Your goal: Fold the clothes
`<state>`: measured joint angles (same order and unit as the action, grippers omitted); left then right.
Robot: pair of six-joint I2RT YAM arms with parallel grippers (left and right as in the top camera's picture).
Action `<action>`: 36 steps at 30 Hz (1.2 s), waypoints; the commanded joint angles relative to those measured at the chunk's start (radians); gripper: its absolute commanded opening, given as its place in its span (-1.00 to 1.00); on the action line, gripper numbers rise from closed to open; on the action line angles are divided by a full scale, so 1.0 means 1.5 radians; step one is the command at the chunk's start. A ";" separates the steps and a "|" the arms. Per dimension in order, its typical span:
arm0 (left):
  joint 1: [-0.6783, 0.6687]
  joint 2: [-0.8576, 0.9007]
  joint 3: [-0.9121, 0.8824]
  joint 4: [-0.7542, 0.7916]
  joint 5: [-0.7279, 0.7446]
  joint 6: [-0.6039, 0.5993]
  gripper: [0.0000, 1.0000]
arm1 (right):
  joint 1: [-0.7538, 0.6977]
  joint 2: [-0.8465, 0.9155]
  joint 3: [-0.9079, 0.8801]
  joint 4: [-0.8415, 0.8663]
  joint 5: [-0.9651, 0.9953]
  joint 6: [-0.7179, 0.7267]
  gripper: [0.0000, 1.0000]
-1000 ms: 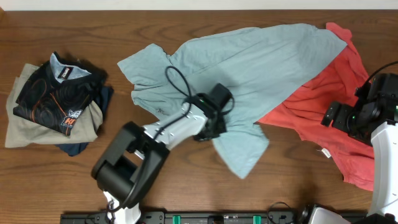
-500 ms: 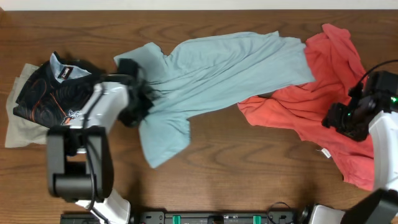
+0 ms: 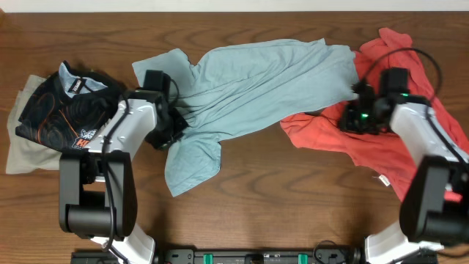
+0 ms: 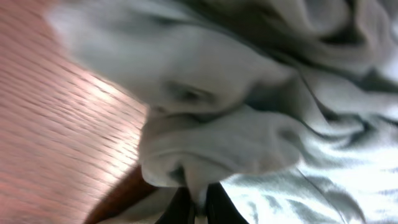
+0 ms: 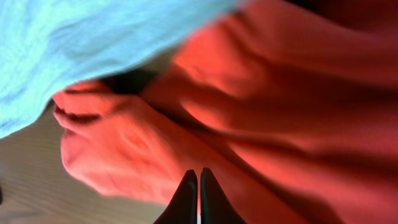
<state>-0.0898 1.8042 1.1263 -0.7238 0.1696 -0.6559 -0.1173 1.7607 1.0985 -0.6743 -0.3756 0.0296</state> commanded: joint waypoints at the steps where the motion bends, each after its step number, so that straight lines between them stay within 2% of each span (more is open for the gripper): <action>1: -0.014 -0.005 -0.008 0.000 0.001 0.006 -0.88 | 0.035 0.051 -0.002 0.043 -0.026 -0.016 -0.92; 5: -0.017 -0.005 -0.008 0.000 0.001 0.008 -0.88 | 0.037 0.094 -0.002 0.056 0.043 -0.012 -0.95; 11: -0.017 -0.005 -0.008 0.000 0.001 0.021 -0.88 | -0.004 0.126 -0.002 0.010 0.318 0.079 -0.94; 16: -0.017 -0.005 -0.008 0.000 0.001 0.022 -0.87 | -0.095 0.125 -0.001 -0.027 0.492 0.161 -0.81; 21: -0.017 -0.005 -0.008 0.000 -0.004 0.024 -0.87 | -0.225 0.124 0.000 -0.069 0.534 0.249 -0.72; 24: -0.017 -0.005 -0.008 0.005 -0.004 0.024 -0.88 | -0.307 0.117 0.002 -0.082 0.507 0.283 -0.71; 27: -0.017 -0.005 -0.008 0.005 -0.004 0.024 -0.88 | -0.368 0.104 0.013 -0.081 0.404 0.282 -0.67; 29: -0.017 -0.005 -0.008 0.005 -0.004 0.024 -0.87 | -0.391 0.090 0.026 -0.066 0.300 0.238 -0.64; 31: -0.017 -0.005 -0.008 0.008 -0.004 0.024 -0.88 | -0.399 0.067 0.035 -0.033 0.168 0.153 -0.56; 36: -0.017 -0.005 -0.008 0.010 -0.004 0.024 -0.88 | -0.376 -0.005 0.041 0.061 -0.094 0.026 -0.44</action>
<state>-0.1143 1.8046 1.1210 -0.7067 0.1764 -0.6300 -0.7128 1.8458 1.1400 -0.6289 -0.1551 0.2363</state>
